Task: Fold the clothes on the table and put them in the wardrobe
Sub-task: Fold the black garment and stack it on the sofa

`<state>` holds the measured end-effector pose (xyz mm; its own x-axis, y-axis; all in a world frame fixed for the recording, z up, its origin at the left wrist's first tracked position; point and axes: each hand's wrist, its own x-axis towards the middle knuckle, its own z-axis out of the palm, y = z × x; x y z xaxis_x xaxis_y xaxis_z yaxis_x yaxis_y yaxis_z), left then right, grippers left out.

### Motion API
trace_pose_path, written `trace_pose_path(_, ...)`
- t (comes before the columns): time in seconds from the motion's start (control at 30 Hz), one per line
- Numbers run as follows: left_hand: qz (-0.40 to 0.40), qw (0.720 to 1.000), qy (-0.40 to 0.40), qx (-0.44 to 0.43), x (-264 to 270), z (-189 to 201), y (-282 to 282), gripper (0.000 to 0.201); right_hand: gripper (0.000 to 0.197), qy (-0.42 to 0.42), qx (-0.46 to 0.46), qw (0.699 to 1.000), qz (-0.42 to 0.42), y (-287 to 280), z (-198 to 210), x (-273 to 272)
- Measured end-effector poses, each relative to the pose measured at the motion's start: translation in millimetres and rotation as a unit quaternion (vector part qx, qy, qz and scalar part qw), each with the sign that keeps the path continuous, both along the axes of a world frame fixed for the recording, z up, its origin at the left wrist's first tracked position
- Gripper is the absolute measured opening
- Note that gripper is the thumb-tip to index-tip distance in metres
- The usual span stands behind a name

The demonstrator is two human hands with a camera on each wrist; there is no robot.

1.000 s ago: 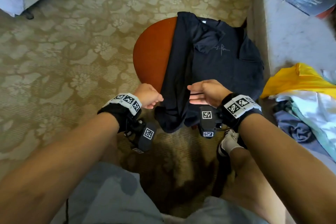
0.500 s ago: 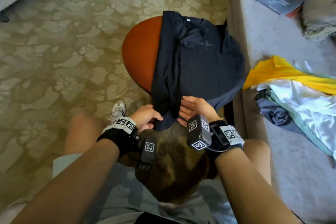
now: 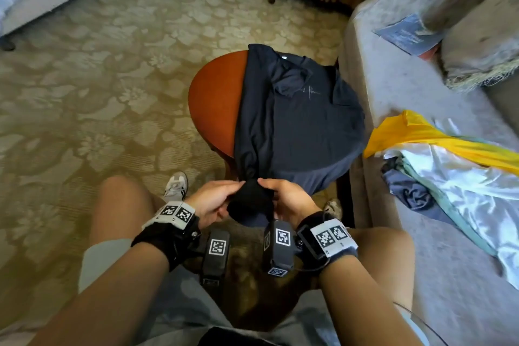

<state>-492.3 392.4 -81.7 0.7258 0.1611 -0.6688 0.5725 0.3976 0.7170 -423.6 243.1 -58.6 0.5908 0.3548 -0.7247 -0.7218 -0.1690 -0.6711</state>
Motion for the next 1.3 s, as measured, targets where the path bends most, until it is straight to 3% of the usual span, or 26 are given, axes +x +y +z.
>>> trace_pose_path(0.1, 0.009, 1.000, -0.006, 0.001, 3, 0, 2, 0.013, 0.020, 0.009, 0.030, 0.999, 0.038, -3, 7, 4)
trace_pose_path(0.2, 0.004, 1.000, -0.005, 0.008, 4, 5, 2, 0.017, 0.023, -0.018, -0.026, 0.993, 0.116, -6, 6, 6)
trace_pose_path(0.3, 0.009, 1.000, 0.008, 0.008, 6, 10, 4, 0.021, 0.016, 0.031, 0.029, 0.997, 0.062, -8, 8, 6)
trace_pose_path(0.4, 0.035, 0.999, 0.029, -0.003, 8, 8, 9, 0.022, 0.024, 0.099, 0.116, 0.988, 0.015, -16, 17, 10)
trace_pose_path(0.57, 0.045, 0.995, 0.048, -0.080, 9, 13, 17, 0.020, 0.029, 0.108, 0.106, 0.988, -0.036, -19, 25, 15)
trace_pose_path(0.7, -0.057, 0.996, 0.051, -0.051, 4, 13, 14, 0.012, 0.033, 0.121, 0.073, 0.990, -0.029, -20, 21, 14)
trace_pose_path(0.83, -0.153, 0.987, 0.044, -0.027, -3, 10, 3, 0.031, 0.031, 0.154, 0.076, 0.985, -0.025, -17, 21, 10)
trace_pose_path(1.0, -0.228, 0.972, 0.045, -0.040, -7, 16, -1, 0.022, 0.024, 0.117, 0.048, 0.987, 0.099, -15, 17, 11)
trace_pose_path(1.07, -0.220, 0.973, 0.065, -0.022, -7, 18, -1, 0.021, 0.030, 0.089, 0.021, 0.987, 0.134, -15, 18, 12)
trace_pose_path(1.17, -0.185, 0.978, 0.098, -0.017, -8, 18, 1, 0.018, 0.031, 0.112, 0.026, 0.983, 0.145, -16, 21, 12)
trace_pose_path(1.3, -0.128, 0.984, 0.123, -0.030, -11, 13, 7, 0.015, 0.022, 0.168, 0.040, 0.980, 0.098, -12, 13, 11)
